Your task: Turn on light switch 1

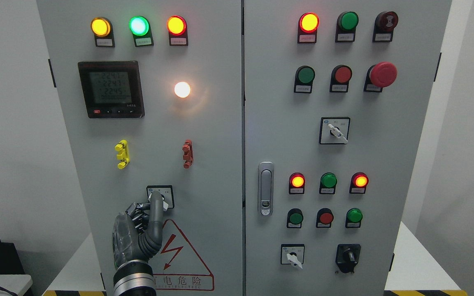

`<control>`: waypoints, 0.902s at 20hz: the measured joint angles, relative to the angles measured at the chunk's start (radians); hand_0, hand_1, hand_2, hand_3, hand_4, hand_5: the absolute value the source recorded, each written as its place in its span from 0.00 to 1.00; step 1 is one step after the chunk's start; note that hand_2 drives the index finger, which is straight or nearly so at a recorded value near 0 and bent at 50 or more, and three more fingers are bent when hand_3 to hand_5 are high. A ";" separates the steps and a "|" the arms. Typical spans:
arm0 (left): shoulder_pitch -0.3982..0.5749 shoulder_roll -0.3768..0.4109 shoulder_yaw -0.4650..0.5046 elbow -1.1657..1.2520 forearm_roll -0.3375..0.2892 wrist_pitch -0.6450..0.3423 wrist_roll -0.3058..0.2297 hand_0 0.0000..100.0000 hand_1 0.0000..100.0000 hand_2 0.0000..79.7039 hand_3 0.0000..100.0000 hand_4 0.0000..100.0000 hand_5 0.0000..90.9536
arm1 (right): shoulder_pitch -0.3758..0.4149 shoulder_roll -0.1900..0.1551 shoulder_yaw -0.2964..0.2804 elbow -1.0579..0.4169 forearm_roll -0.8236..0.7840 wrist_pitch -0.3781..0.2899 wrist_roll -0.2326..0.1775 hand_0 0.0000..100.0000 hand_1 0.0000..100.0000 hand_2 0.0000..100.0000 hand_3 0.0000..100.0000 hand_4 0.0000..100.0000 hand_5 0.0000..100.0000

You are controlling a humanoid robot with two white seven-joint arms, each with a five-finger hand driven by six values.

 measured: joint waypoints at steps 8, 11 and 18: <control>0.004 0.000 0.001 -0.008 0.000 -0.014 -0.010 0.26 0.19 0.76 0.94 0.98 0.95 | 0.000 0.000 0.000 0.000 0.000 0.000 0.000 0.12 0.39 0.00 0.00 0.00 0.00; 0.009 0.000 0.002 -0.009 0.000 -0.018 -0.010 0.25 0.20 0.76 0.94 0.98 0.95 | 0.000 0.000 0.000 0.000 0.000 0.000 0.000 0.12 0.39 0.00 0.00 0.00 0.00; 0.034 0.000 0.003 -0.020 -0.001 -0.022 -0.011 0.25 0.20 0.76 0.94 0.98 0.95 | 0.000 0.000 0.000 0.000 0.000 0.000 0.000 0.12 0.39 0.00 0.00 0.00 0.00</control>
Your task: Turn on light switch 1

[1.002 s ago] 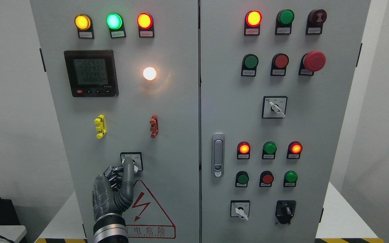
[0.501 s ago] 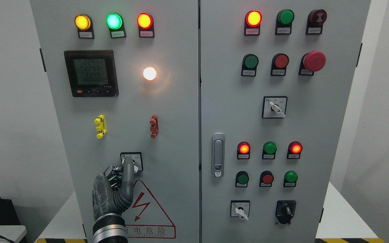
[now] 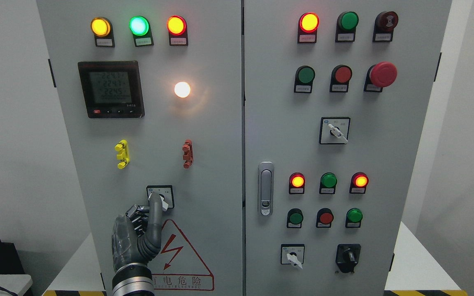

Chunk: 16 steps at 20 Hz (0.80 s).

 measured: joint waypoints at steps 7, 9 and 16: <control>0.113 0.002 0.000 -0.042 -0.001 -0.129 -0.028 0.25 0.18 0.78 0.96 0.99 0.94 | 0.000 0.000 0.000 0.000 0.000 0.000 0.000 0.12 0.39 0.00 0.00 0.00 0.00; 0.162 0.004 0.005 -0.053 -0.002 -0.215 -0.050 0.24 0.18 0.78 0.96 0.99 0.94 | 0.000 0.000 0.000 0.000 0.000 0.000 0.000 0.12 0.39 0.00 0.00 0.00 0.00; 0.418 0.024 0.103 -0.051 0.027 -0.723 -0.214 0.22 0.08 0.68 0.87 0.90 0.72 | 0.000 0.000 0.000 0.000 0.000 0.000 0.000 0.12 0.39 0.00 0.00 0.00 0.00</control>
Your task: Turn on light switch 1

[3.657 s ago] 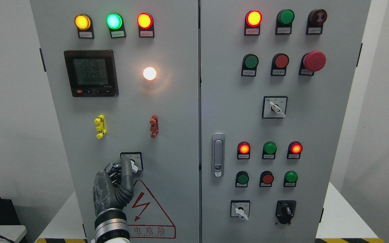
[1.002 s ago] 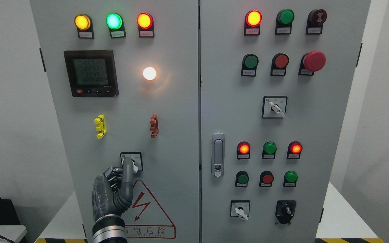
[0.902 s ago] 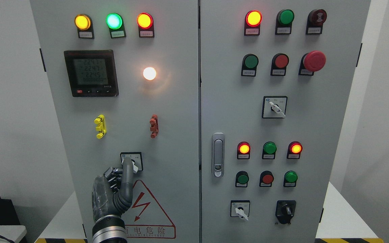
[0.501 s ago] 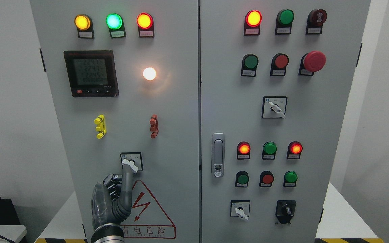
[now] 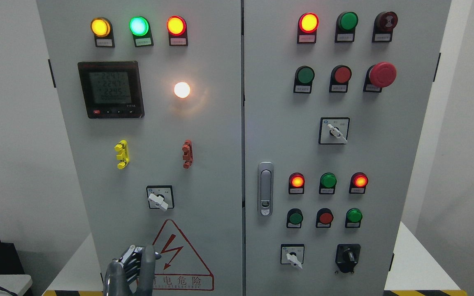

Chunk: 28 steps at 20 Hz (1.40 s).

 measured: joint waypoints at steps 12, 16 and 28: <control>0.282 0.062 0.460 0.451 0.216 -0.389 -0.351 0.41 0.00 0.08 0.37 0.45 0.34 | 0.000 0.000 0.000 0.000 0.000 0.000 0.000 0.12 0.39 0.00 0.00 0.00 0.00; 0.331 0.083 0.600 0.683 0.244 -0.391 -0.412 0.54 0.00 0.01 0.27 0.33 0.24 | 0.000 0.000 0.000 0.000 0.000 0.000 0.000 0.12 0.39 0.00 0.00 0.00 0.00; 0.383 0.167 0.566 1.366 0.211 -0.238 -0.602 0.60 0.00 0.00 0.00 0.00 0.03 | 0.000 0.000 0.000 0.000 0.000 0.000 0.000 0.12 0.39 0.00 0.00 0.00 0.00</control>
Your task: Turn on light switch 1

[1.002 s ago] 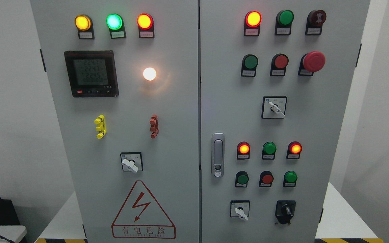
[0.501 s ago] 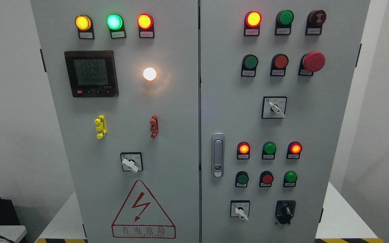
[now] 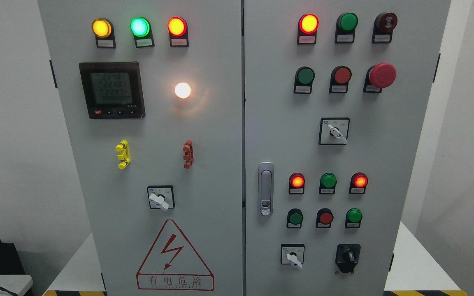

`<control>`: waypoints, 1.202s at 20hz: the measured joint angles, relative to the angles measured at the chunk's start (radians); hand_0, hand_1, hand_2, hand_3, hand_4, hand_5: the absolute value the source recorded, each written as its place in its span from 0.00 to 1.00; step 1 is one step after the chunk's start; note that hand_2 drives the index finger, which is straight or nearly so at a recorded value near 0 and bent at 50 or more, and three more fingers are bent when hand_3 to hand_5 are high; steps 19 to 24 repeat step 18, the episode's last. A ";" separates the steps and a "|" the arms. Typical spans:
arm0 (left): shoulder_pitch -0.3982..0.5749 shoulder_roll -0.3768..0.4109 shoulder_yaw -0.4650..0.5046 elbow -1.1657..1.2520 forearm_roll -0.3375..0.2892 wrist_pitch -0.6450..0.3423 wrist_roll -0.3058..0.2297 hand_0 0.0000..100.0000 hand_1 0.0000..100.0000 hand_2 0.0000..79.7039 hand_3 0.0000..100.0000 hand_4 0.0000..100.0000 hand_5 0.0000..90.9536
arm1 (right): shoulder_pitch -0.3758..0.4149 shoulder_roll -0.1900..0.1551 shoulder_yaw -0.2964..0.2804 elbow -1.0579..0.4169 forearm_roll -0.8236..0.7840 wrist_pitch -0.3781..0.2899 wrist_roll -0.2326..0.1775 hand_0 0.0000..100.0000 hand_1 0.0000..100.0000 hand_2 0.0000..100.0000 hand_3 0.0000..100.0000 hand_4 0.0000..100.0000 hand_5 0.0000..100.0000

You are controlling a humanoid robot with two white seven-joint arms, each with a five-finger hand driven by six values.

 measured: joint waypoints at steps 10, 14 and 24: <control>-0.116 -0.026 -0.267 0.307 -0.046 0.141 0.175 0.59 0.00 0.00 0.00 0.00 0.02 | 0.000 0.000 0.000 0.000 0.000 0.000 0.000 0.12 0.39 0.00 0.00 0.00 0.00; -0.156 -0.041 -0.349 0.381 -0.075 0.171 0.220 0.58 0.00 0.00 0.00 0.00 0.00 | 0.000 0.000 0.000 0.000 0.000 0.000 0.000 0.12 0.39 0.00 0.00 0.00 0.00; -0.179 -0.050 -0.406 0.432 -0.090 0.178 0.229 0.57 0.00 0.00 0.00 0.00 0.00 | 0.000 0.000 0.000 0.000 0.000 0.000 0.000 0.12 0.39 0.00 0.00 0.00 0.00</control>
